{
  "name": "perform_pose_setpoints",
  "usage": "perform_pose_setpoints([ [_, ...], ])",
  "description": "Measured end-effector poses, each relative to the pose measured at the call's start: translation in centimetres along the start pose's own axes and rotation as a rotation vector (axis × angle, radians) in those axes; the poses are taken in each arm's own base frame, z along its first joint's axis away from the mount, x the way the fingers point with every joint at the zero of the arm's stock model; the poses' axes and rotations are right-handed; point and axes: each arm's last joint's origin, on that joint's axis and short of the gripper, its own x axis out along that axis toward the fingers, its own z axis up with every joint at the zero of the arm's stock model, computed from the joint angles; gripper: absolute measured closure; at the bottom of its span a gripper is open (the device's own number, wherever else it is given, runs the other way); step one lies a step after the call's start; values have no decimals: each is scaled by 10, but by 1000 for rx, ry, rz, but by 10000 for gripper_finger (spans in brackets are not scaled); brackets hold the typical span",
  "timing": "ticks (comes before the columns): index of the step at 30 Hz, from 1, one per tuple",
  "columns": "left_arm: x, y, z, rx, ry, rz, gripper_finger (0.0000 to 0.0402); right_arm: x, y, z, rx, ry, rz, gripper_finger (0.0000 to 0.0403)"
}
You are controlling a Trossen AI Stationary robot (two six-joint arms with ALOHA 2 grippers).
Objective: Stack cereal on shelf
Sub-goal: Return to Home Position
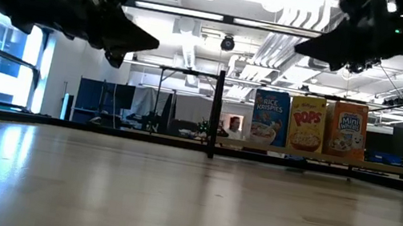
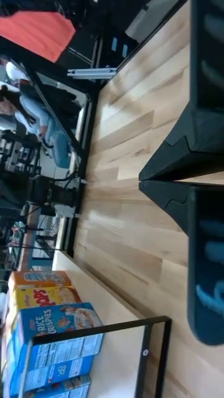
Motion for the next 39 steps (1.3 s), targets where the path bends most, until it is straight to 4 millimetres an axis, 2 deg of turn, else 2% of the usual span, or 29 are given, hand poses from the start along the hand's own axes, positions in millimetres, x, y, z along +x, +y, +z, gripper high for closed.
perform_pose_setpoints([
  [8, -8, -1, 9, 8, -62, -32, 399, -34, 1, -12, -9, -117, 47, 403],
  [16, -42, 6, 1, -13, -131, 17, 399, -62, -2, -32, -17, -287, 52, 403],
  [25, -70, 12, -13, -32, -127, 107, 399, -86, -7, -41, -15, -335, -45, 403],
  [31, -78, 14, -12, -19, -115, 181, 399, -97, -9, -46, 0, -335, -82, 403],
  [39, -90, 12, -8, 26, -155, 222, 398, -88, -13, -66, 77, -281, -131, 403],
])
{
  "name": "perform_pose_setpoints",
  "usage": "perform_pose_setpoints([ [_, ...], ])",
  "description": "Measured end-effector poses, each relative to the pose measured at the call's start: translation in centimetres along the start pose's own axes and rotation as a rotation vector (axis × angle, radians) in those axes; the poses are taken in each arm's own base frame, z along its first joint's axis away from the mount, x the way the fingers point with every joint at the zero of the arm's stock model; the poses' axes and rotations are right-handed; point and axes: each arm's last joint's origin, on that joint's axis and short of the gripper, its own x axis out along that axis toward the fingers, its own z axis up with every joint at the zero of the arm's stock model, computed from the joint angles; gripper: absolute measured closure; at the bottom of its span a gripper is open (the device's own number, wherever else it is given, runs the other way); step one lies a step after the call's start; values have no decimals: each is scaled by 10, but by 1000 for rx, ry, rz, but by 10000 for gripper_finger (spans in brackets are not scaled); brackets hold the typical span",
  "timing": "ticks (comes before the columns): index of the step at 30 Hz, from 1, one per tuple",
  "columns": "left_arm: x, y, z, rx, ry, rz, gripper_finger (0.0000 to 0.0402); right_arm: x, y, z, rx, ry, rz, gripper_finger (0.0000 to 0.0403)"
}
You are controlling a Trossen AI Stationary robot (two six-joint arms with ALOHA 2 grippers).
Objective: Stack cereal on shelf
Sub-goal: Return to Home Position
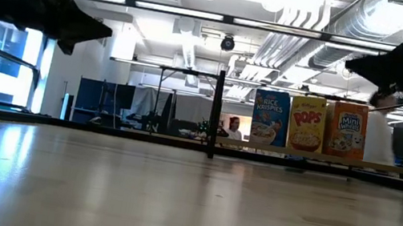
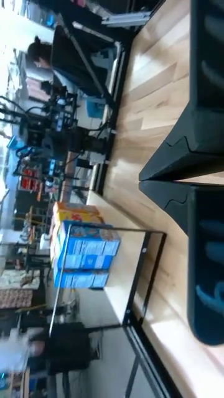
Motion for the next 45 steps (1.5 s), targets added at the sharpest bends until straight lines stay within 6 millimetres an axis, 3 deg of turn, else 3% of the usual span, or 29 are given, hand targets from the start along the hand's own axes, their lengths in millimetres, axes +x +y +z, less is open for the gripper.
perform_pose_setpoints([
  [12, -28, -3, 2, -12, -58, 57, 398, 1, -11, 0, -41, 3, -64, 403],
  [26, -28, -7, 0, -21, -32, 41, 398, 0, -21, -3, -26, 30, -286, 403],
  [32, -27, -7, -1, -63, -21, 34, 398, 0, -21, -4, -85, 43, -291, 403],
  [45, -27, -8, -2, -82, -12, 10, 399, 0, -21, -4, 355, -13, -265, 402],
])
